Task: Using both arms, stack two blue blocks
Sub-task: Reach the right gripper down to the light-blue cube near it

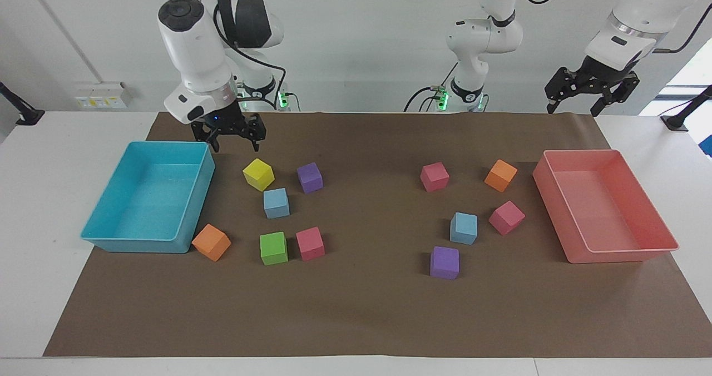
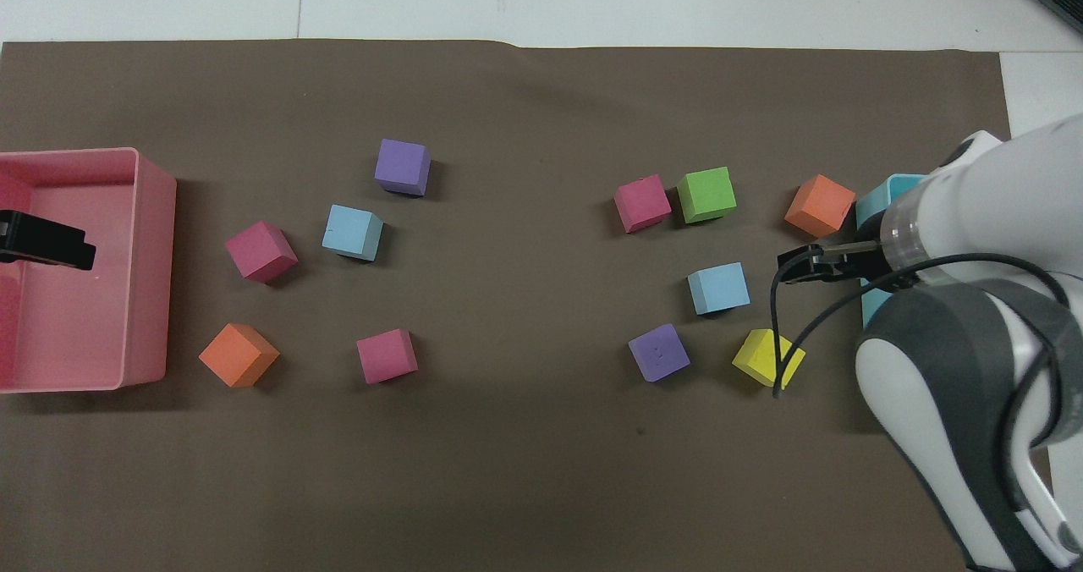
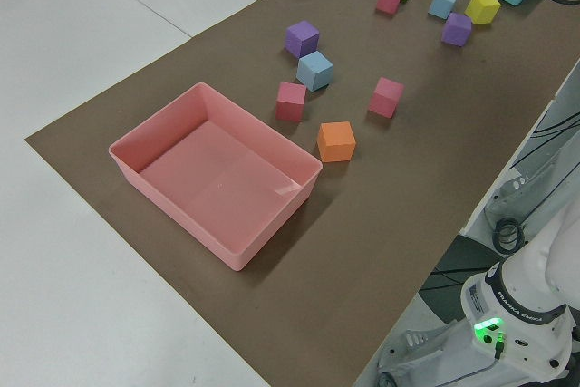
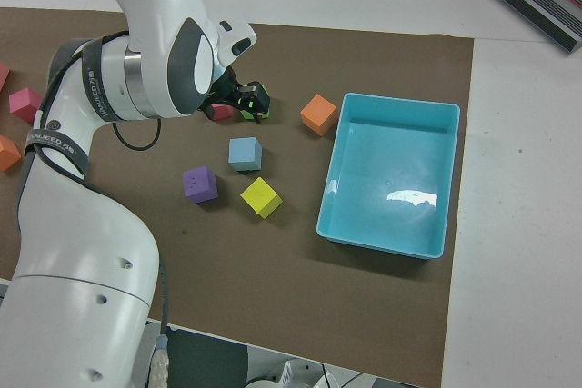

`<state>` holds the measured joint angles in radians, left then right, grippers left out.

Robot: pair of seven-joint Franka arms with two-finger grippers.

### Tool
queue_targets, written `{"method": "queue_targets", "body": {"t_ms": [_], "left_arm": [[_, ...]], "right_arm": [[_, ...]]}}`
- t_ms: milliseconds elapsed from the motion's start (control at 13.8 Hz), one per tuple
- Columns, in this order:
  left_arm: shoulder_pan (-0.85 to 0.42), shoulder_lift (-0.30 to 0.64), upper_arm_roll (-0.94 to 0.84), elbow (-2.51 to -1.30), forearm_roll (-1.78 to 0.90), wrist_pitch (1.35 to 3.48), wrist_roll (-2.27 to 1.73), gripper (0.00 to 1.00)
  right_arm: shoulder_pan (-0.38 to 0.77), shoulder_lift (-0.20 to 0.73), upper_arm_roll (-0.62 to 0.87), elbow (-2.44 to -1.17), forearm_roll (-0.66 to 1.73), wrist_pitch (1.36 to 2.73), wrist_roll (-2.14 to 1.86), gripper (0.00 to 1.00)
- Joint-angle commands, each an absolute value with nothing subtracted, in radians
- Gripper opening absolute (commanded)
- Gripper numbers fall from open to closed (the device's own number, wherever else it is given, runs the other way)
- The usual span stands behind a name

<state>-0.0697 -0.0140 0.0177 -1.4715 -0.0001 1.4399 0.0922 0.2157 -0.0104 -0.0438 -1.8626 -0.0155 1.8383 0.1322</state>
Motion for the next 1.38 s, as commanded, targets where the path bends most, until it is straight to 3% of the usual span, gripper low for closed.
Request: {"method": "queue_targets", "body": {"t_ms": [0, 436, 1308], "left_arm": [[-0.057, -0.02, 0.009, -1.466, 0.008, 1.428, 0.097, 1.0], [-0.057, -0.02, 0.009, -1.466, 0.008, 1.428, 0.097, 1.0], [-0.058, -0.02, 0.009, -1.466, 0.008, 1.428, 0.097, 1.0]], "right_arm": [[0.251, 0.044, -0.043, -1.885, 0.003, 1.925, 0.182, 1.0], [0.276, 0.135, -0.043, -1.926, 0.003, 2.018, 0.176, 1.0], [0.275, 0.173, -0.043, -2.167, 0.003, 2.296, 0.094, 1.0]]}}
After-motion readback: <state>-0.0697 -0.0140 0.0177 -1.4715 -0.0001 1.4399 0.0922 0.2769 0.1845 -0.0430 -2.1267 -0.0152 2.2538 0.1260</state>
